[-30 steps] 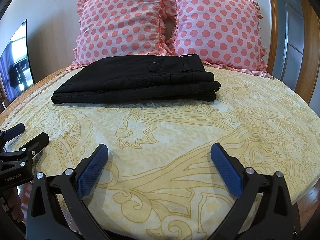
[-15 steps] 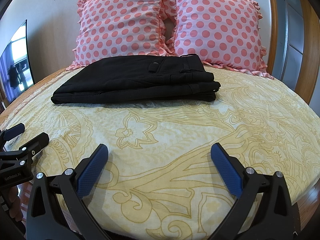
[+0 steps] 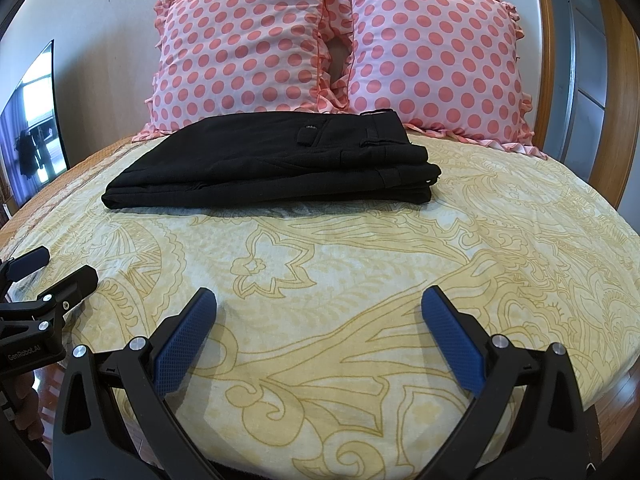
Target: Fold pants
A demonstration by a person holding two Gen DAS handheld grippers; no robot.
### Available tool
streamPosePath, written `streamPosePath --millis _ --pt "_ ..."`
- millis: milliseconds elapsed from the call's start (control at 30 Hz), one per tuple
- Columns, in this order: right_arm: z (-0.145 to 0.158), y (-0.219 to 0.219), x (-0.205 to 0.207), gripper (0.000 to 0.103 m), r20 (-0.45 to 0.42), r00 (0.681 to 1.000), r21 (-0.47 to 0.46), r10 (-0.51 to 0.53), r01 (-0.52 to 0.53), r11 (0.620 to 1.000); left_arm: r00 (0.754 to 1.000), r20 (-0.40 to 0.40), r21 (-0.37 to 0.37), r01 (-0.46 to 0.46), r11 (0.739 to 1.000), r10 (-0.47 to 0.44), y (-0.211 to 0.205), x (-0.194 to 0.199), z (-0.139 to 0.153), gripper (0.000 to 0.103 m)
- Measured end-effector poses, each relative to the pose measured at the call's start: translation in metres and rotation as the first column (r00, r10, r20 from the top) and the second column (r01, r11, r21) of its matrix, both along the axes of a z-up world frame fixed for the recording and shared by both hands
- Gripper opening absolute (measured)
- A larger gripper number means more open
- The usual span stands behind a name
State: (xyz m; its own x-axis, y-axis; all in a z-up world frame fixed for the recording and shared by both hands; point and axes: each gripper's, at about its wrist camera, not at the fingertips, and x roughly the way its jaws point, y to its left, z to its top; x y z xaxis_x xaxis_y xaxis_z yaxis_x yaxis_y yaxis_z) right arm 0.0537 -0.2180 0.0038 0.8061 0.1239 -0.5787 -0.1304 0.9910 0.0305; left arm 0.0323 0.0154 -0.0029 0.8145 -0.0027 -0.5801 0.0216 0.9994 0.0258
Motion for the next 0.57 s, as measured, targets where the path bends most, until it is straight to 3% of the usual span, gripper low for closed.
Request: streamPosePath --millis 567 --pt "-0.0002 0.0002 0.0000 0.102 0.001 1.000 0.000 -0.001 0.001 1.000 1.000 -0.004 -0.002 0.012 1.000 -0.012 -0.0023 0.0047 -0.0003 0.101"
